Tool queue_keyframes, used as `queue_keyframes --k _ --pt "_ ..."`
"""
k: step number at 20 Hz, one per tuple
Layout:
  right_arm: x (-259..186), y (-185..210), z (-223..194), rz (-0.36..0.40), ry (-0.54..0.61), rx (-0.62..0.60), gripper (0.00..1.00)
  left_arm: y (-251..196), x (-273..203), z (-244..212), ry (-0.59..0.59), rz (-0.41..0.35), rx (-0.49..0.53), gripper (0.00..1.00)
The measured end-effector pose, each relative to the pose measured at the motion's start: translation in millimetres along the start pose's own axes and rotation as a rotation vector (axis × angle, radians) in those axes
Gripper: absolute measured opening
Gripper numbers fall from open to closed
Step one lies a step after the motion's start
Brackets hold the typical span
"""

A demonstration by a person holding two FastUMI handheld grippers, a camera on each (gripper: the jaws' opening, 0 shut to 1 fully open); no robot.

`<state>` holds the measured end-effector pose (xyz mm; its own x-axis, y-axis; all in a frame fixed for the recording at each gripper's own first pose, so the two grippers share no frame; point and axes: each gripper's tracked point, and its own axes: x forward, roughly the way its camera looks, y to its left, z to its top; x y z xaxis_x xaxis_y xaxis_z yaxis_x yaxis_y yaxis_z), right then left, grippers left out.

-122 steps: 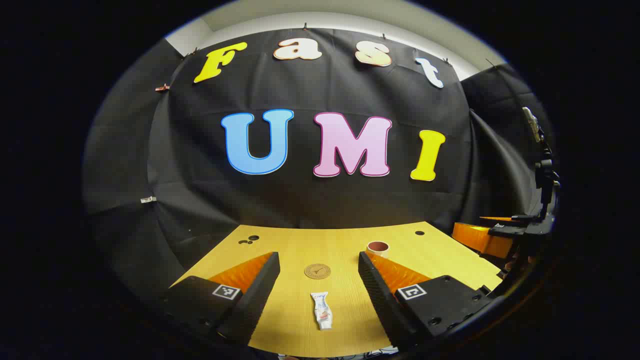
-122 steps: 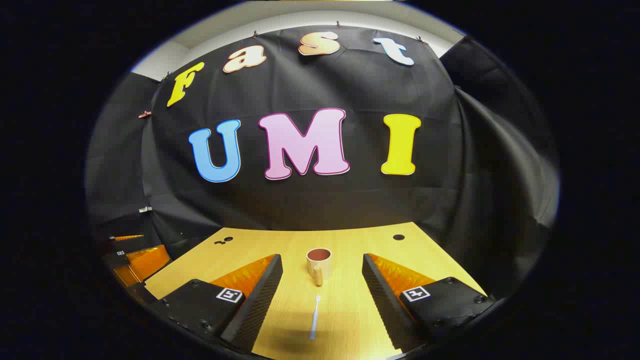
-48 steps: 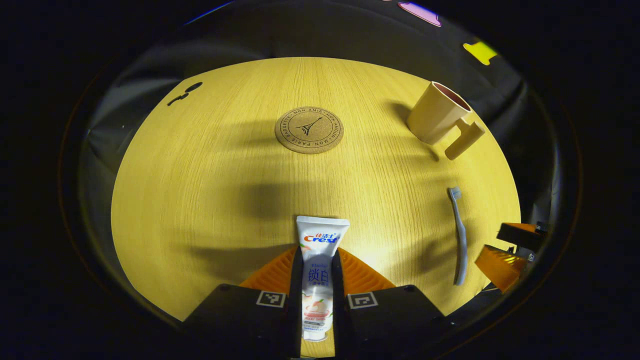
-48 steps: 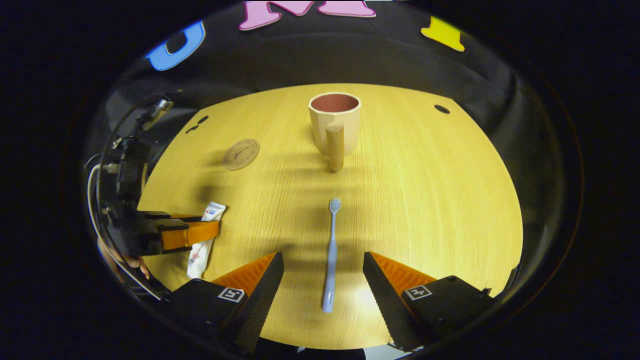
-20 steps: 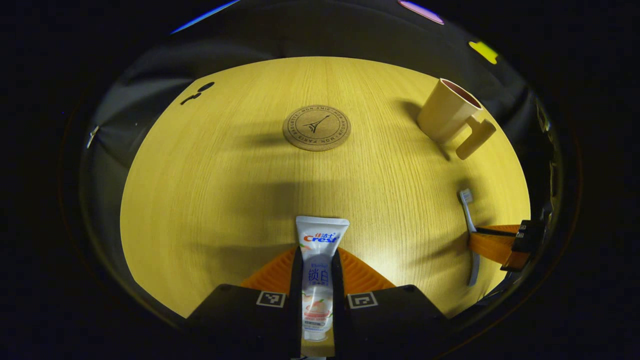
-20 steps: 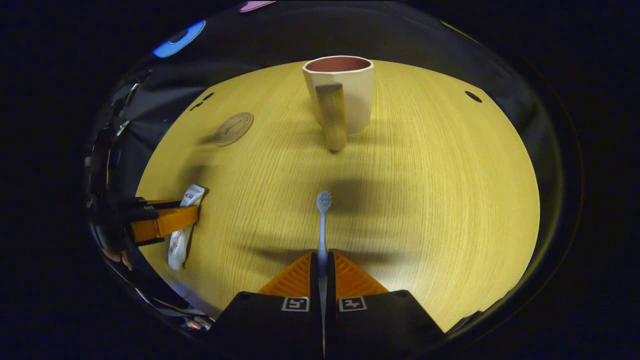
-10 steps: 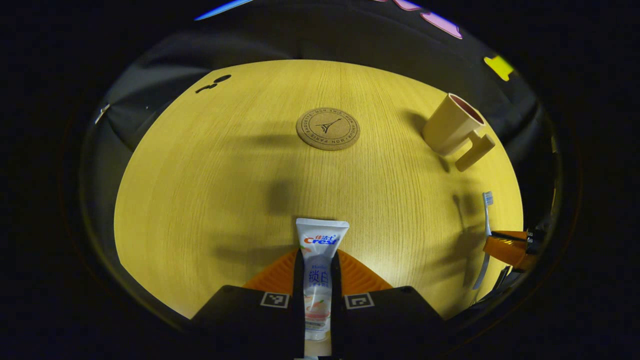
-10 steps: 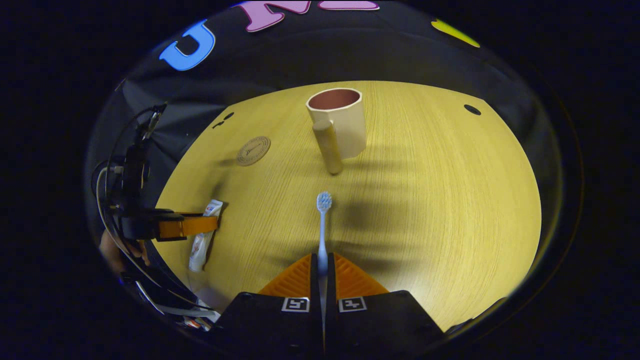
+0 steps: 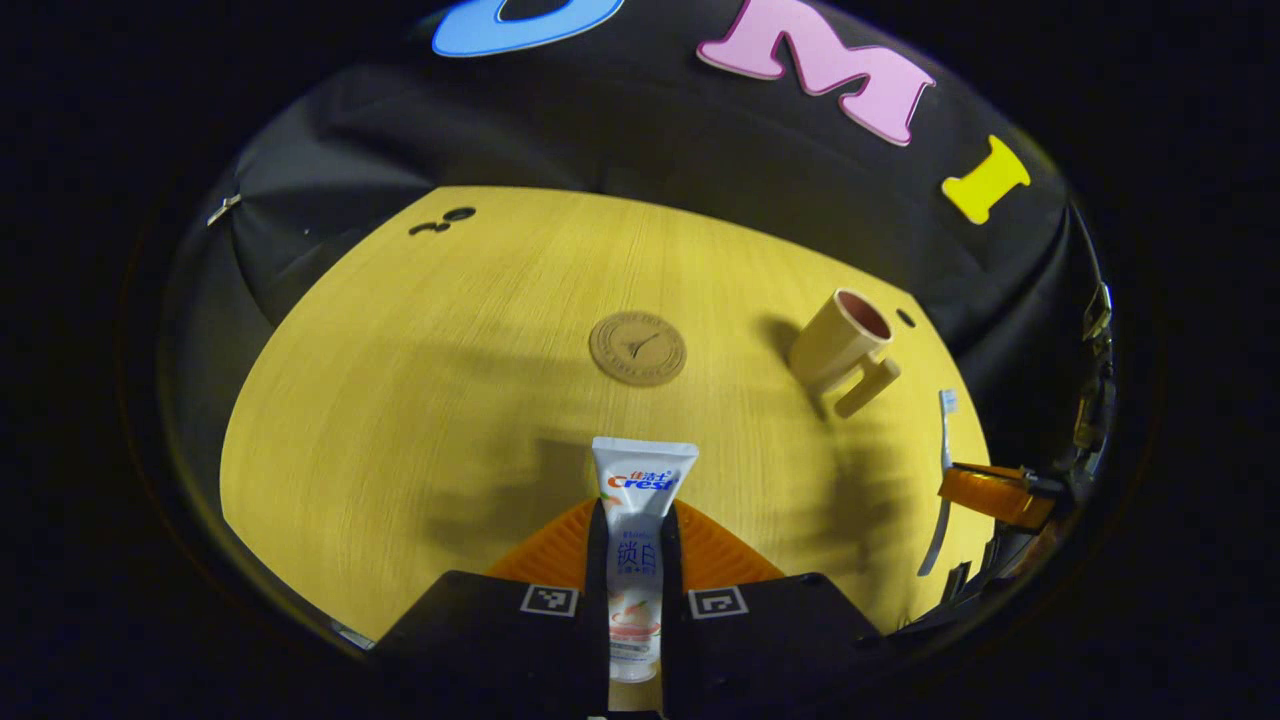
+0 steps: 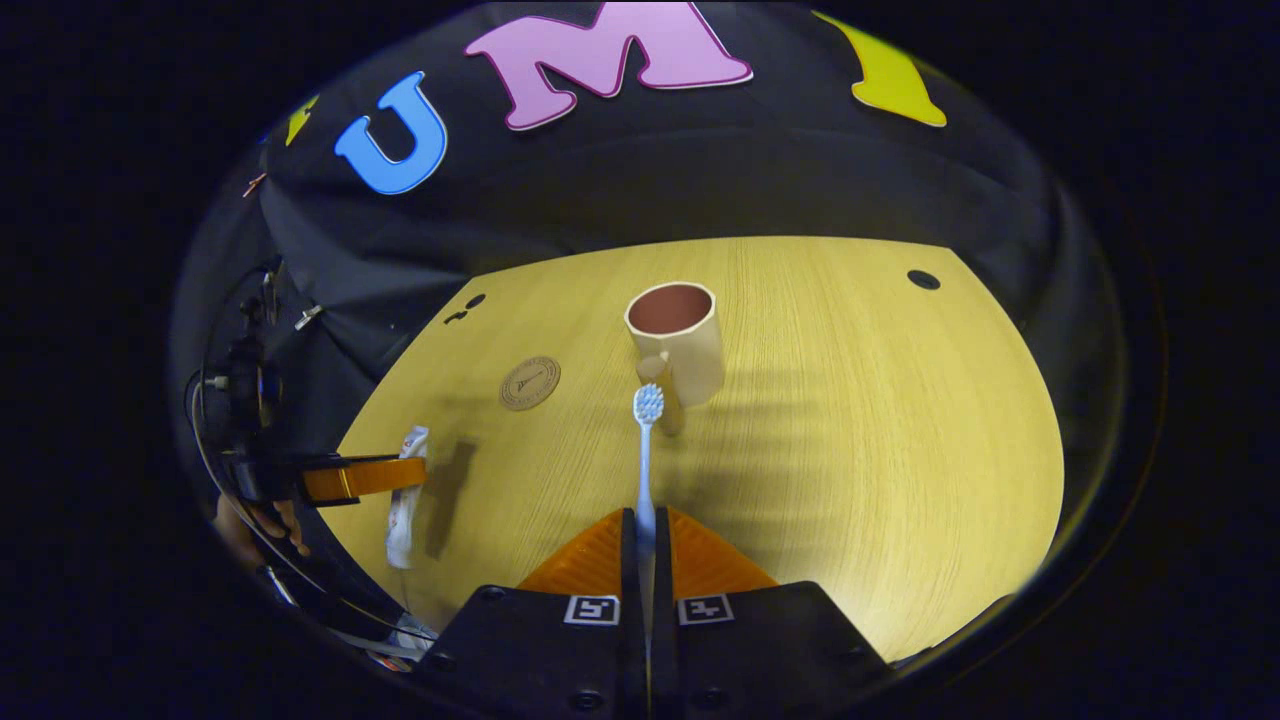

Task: Put the toothbrush and toothpaste on the desktop into the cup, then pick up the cup and place it on the coaster on the desktop.

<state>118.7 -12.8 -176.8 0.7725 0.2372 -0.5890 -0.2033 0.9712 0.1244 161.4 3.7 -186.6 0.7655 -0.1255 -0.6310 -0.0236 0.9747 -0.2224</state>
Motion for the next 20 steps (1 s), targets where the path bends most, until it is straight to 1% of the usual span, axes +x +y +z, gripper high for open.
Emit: queue_keyframes --k 2,5,8,10,14,17,20 --pt "-10.3 -4.5 9.0 -0.007 -0.029 -0.014 0.06 -19.8 -7.5 26.0 -0.052 -0.035 0.01 0.26" --pt "-20.9 -9.5 28.3 -0.015 -0.075 -0.001 0.06 -59.6 -17.9 69.9 -0.134 -0.113 0.021 0.25" --pt "-32.4 -19.1 44.4 -0.021 -0.116 0.01 0.06 -101.9 -22.0 114.4 -0.208 -0.173 0.066 0.26" --pt "-38.7 -24.9 53.4 -0.022 -0.135 0.03 0.06 -130.0 -16.8 138.6 -0.245 -0.213 0.094 0.25" --pt "-48.4 -35.3 69.1 -0.018 -0.172 0.069 0.06 -178.5 -6.4 172.5 -0.298 -0.292 0.101 0.25" --pt "-51.4 -40.2 82.2 -0.006 -0.199 0.085 0.06 -206.1 18.0 199.4 -0.353 -0.328 0.138 0.25" --pt "-49.0 -50.7 89.7 -0.014 -0.212 0.077 0.06 -226.8 39.6 215.4 -0.394 -0.373 0.135 0.25"
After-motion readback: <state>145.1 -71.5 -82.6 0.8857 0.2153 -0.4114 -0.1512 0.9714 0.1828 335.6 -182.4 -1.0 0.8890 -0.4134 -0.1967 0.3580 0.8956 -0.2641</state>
